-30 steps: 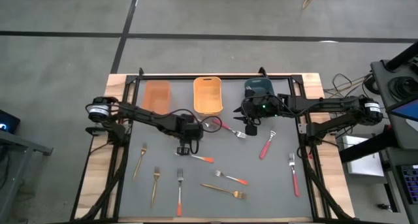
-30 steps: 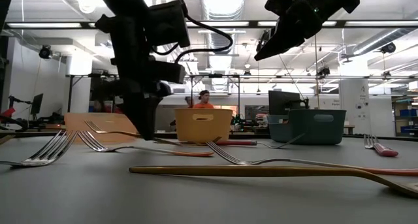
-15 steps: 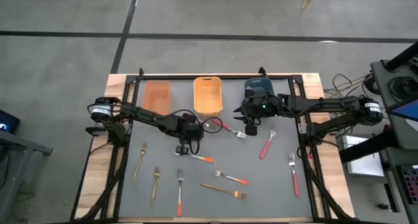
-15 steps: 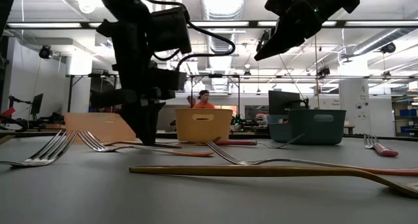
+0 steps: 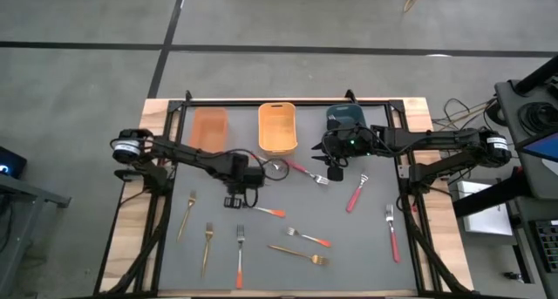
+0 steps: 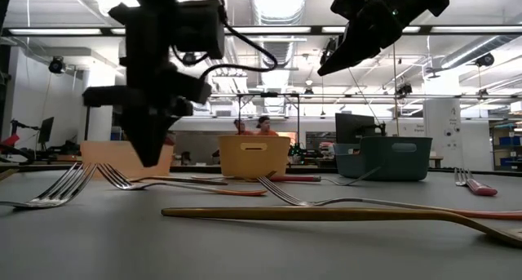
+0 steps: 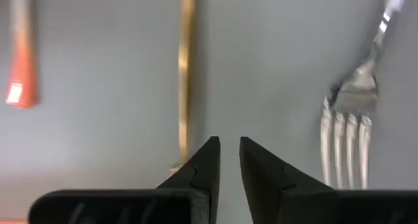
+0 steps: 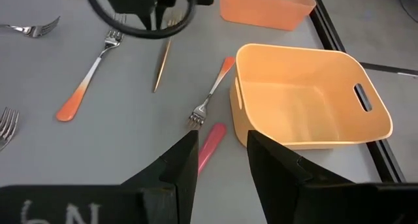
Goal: Sort silverware by color (type)
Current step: Put the gold fork into the orange bin
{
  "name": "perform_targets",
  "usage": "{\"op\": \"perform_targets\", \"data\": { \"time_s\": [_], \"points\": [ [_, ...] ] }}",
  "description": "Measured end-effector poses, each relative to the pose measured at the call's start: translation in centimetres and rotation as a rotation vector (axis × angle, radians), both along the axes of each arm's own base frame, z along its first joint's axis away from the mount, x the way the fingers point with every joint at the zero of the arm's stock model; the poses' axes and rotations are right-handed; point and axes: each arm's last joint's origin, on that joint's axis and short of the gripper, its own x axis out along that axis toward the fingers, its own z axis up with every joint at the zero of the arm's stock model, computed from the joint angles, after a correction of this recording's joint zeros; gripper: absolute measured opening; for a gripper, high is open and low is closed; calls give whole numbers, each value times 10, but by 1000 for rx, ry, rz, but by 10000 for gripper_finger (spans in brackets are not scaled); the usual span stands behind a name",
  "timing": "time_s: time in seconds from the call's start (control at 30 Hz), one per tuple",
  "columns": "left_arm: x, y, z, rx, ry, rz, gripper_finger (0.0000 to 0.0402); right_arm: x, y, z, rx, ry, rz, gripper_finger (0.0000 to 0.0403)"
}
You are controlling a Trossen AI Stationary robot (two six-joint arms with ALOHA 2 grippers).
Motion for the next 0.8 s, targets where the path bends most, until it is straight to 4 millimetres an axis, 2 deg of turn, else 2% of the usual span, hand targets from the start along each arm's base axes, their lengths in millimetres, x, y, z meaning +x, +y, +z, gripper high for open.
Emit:
{"op": "perform_targets", "data": {
  "time_s": [0.17, 0.3, 0.6, 0.8],
  "points": [
    [-10, -1, -16, -1, 14, 11, 7, 0, 0, 0, -1, 0, 0, 123],
    [-13, 2, -20, 76, 11, 41, 4, 0, 0, 0, -1, 0, 0, 123],
    [-11, 11, -18, 207, -1, 54, 1, 0, 0, 0, -1, 0, 0, 123],
    [7, 10, -5, 201, -122, 59, 0, 0, 0, 0, -1, 0, 0, 123]
  ]
}}
